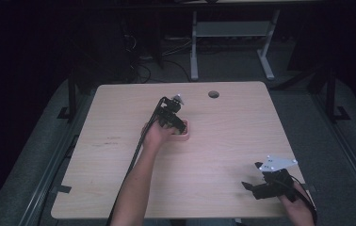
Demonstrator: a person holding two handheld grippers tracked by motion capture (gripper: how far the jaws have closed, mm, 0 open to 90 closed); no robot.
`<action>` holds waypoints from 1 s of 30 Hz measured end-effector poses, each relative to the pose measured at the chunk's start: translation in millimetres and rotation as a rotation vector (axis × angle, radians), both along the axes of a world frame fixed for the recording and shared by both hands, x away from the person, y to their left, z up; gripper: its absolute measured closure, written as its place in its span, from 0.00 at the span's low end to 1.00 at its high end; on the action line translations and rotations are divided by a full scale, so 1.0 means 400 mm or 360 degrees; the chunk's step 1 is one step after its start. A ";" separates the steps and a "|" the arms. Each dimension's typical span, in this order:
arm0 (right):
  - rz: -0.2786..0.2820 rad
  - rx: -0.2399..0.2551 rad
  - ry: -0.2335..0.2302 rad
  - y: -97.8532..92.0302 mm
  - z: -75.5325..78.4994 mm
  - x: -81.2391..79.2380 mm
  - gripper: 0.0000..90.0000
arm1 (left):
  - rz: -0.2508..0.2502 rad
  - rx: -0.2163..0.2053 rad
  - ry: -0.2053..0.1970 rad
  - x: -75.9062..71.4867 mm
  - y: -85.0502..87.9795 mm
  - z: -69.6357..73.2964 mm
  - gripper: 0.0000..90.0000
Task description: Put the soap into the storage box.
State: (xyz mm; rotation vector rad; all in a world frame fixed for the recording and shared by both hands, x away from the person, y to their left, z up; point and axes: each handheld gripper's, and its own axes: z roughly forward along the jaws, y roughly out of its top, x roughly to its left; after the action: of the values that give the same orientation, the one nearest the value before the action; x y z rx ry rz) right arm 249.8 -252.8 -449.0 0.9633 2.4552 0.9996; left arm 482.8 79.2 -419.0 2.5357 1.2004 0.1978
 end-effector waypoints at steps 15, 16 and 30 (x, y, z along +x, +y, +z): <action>-0.0012 0.0008 0.0008 -0.001 0.000 -0.002 0.16 | -0.0021 -0.0042 -0.0076 -0.028 0.025 0.037 0.23; -0.0014 0.0010 0.0010 -0.001 -0.001 -0.002 0.15 | -0.0019 -0.0037 -0.0085 -0.031 0.028 0.040 0.23; -0.0024 -0.0005 0.0024 -0.002 -0.003 0.000 0.16 | -0.0078 -0.0120 -0.0145 -0.074 0.062 0.083 0.23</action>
State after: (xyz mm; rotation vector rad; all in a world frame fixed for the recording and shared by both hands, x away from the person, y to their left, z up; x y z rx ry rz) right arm 249.6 -253.6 -450.3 0.9906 2.4568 0.9869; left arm 453.3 103.9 -385.8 2.4603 1.0899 0.2492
